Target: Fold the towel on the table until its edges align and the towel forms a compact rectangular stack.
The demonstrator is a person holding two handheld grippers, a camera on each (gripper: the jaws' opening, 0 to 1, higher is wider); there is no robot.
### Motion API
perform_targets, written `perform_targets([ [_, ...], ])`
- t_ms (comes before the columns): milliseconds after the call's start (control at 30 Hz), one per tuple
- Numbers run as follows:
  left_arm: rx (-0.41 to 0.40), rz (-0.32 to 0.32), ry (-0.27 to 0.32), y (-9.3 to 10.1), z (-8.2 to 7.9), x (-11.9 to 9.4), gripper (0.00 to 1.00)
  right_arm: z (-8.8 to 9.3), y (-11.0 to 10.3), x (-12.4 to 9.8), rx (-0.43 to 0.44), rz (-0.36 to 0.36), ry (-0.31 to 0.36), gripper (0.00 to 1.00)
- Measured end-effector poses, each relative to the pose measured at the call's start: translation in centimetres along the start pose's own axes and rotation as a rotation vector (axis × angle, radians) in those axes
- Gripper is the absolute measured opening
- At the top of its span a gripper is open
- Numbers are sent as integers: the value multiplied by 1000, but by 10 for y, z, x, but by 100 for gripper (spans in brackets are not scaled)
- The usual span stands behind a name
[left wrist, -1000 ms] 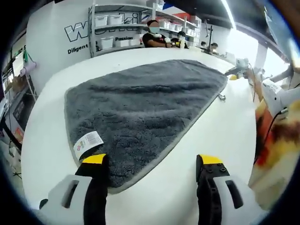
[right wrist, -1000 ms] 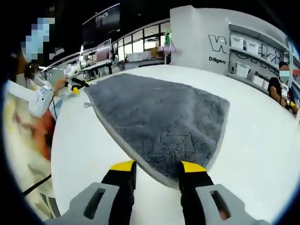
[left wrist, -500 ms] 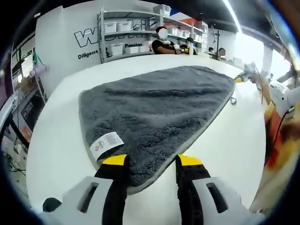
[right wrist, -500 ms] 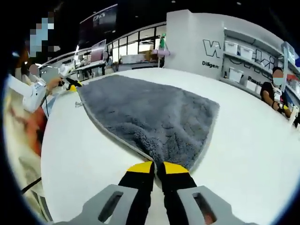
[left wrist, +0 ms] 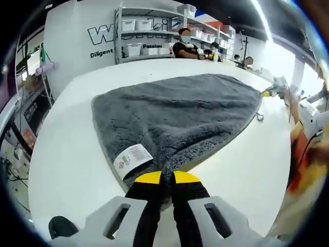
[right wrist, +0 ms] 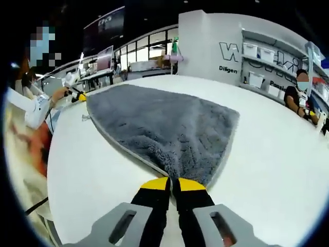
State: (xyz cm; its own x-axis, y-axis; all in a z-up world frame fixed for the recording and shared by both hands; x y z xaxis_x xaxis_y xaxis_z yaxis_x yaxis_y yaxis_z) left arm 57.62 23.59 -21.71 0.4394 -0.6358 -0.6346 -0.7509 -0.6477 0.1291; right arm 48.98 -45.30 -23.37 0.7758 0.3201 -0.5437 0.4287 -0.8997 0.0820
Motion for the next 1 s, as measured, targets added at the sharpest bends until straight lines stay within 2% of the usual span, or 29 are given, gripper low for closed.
perform_targets([
  [333,23,11,-59,8,10,-17,5,7,-11,-20,-12,-35,-2,1],
  [833,-11,53,-79,26,29,-35,5,19,-24,-49,-24,-85,-11,1],
  [1000,-34,69,-77,22,30,-40,5,16,-21,-52,-11,-100,10,1],
])
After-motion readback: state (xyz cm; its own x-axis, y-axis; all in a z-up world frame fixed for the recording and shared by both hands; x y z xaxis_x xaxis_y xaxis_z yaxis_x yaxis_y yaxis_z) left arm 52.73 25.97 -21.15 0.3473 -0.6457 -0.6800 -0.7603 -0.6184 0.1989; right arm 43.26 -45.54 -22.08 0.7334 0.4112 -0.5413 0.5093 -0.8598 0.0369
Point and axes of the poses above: the point that each gripper's makers call its tool centre point, and the gripper's own axes: x roughly forward along the fingers, y roughly to its right, z roughly out of its underside, the point moved 8 cm from there along -x, roughly backward along the fingers, and after that the axes turned 9 degrees about z, right-handed, at the moved point
